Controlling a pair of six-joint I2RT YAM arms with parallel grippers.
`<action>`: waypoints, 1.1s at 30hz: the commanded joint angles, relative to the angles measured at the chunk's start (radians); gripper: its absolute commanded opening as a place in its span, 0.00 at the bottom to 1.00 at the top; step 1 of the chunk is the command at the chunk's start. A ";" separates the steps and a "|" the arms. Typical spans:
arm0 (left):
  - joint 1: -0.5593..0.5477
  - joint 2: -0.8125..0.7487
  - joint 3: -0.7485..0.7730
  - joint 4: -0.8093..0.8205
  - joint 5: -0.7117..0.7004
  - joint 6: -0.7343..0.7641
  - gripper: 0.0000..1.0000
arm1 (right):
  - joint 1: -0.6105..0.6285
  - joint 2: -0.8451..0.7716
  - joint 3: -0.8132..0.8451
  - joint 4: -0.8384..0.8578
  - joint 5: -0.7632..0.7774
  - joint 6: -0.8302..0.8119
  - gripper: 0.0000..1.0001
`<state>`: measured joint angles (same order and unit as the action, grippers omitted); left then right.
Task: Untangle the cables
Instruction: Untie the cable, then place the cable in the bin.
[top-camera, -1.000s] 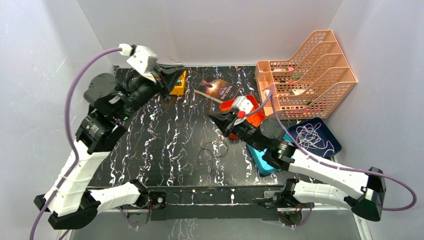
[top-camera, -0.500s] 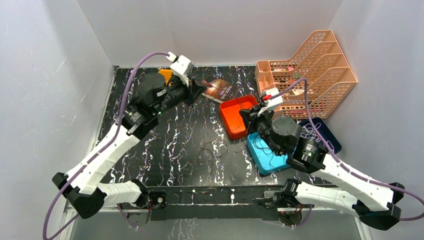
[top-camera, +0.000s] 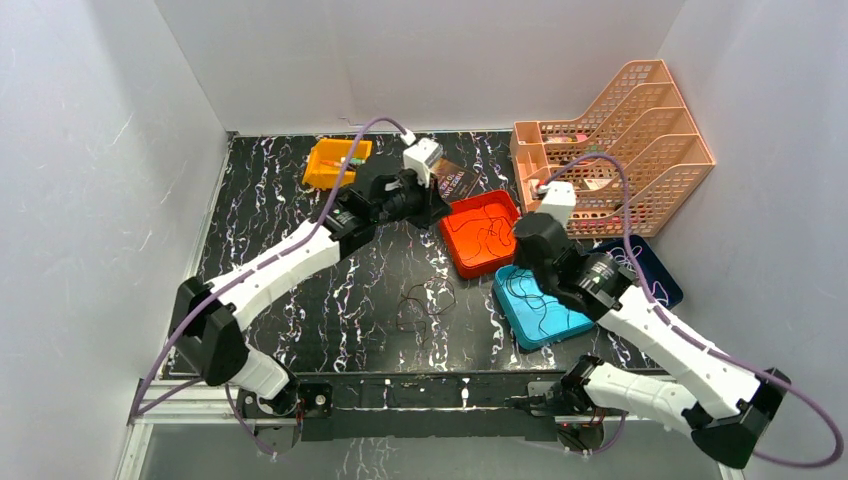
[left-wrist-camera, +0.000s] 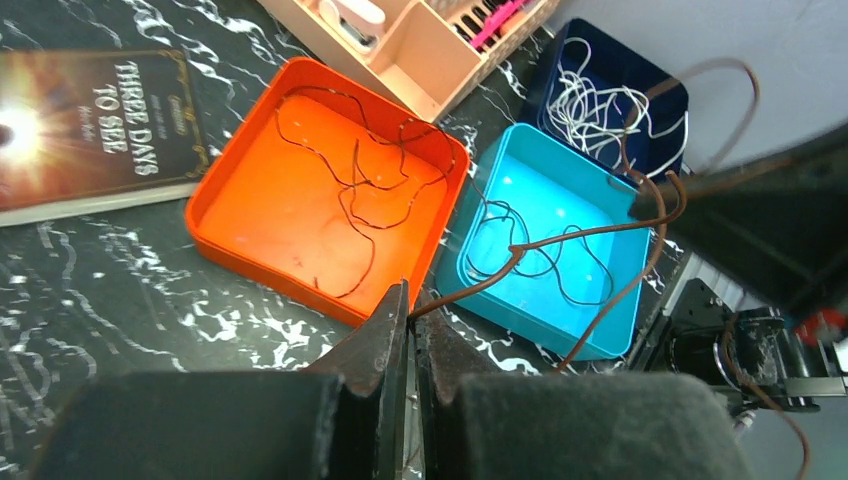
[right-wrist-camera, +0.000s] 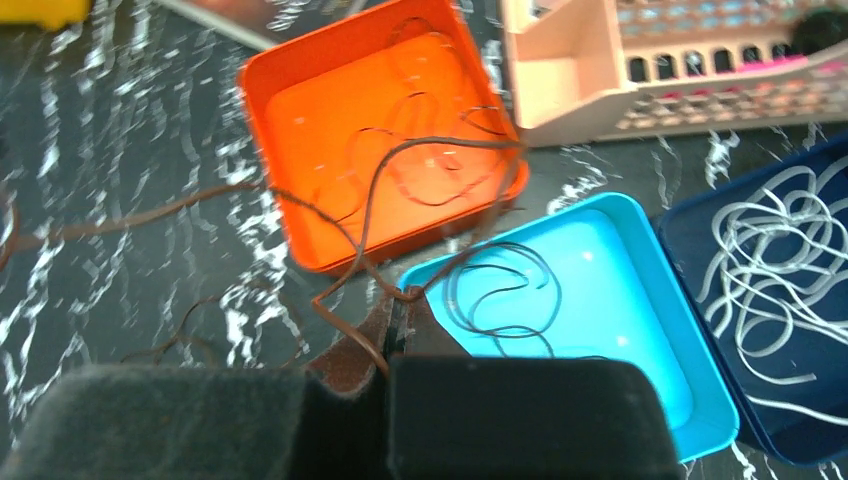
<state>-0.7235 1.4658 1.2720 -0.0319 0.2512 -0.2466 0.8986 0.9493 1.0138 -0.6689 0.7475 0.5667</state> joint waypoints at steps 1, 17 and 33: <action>-0.049 0.037 0.017 0.070 0.019 -0.039 0.00 | -0.218 -0.060 -0.045 -0.004 -0.156 0.045 0.00; -0.197 0.368 0.171 0.142 0.064 -0.103 0.00 | -0.521 -0.273 -0.352 0.093 -0.119 0.200 0.00; -0.275 0.506 0.282 0.115 0.066 -0.082 0.00 | -0.547 -0.253 -0.468 0.115 -0.180 0.227 0.11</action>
<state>-0.9840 1.9419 1.5112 0.0879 0.2996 -0.3405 0.3573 0.7189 0.5545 -0.5945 0.5350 0.7757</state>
